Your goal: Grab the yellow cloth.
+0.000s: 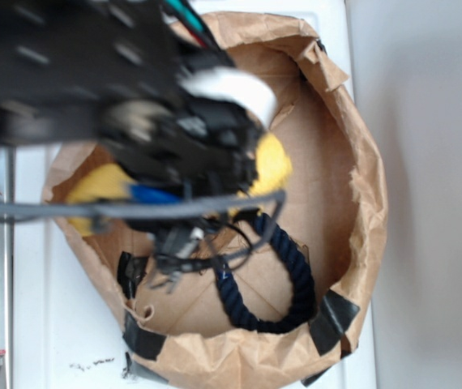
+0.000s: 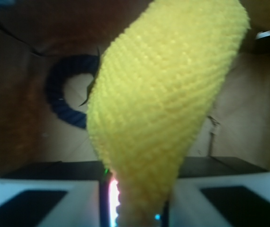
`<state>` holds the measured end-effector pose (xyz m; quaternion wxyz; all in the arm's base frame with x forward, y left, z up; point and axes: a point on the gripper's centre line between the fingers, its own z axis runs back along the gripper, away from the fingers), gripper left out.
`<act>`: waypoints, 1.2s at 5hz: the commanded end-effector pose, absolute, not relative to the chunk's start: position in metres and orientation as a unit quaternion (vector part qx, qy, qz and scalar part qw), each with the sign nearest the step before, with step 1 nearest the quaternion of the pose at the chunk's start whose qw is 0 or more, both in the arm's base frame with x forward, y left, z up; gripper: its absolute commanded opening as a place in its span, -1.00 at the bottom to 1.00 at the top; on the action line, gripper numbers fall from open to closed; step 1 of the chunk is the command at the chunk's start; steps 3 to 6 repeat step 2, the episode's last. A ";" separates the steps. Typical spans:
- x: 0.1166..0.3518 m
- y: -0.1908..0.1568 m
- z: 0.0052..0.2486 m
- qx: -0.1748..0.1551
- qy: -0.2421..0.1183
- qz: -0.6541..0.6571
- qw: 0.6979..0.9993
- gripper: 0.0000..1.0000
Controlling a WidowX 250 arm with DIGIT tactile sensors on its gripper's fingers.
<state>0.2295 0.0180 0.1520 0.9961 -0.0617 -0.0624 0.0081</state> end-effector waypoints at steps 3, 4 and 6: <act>0.225 -0.008 0.206 0.034 -0.086 0.033 0.995 -1.00; 0.225 -0.008 0.206 0.034 -0.086 0.033 0.995 -1.00; 0.225 -0.008 0.206 0.034 -0.086 0.033 0.995 -1.00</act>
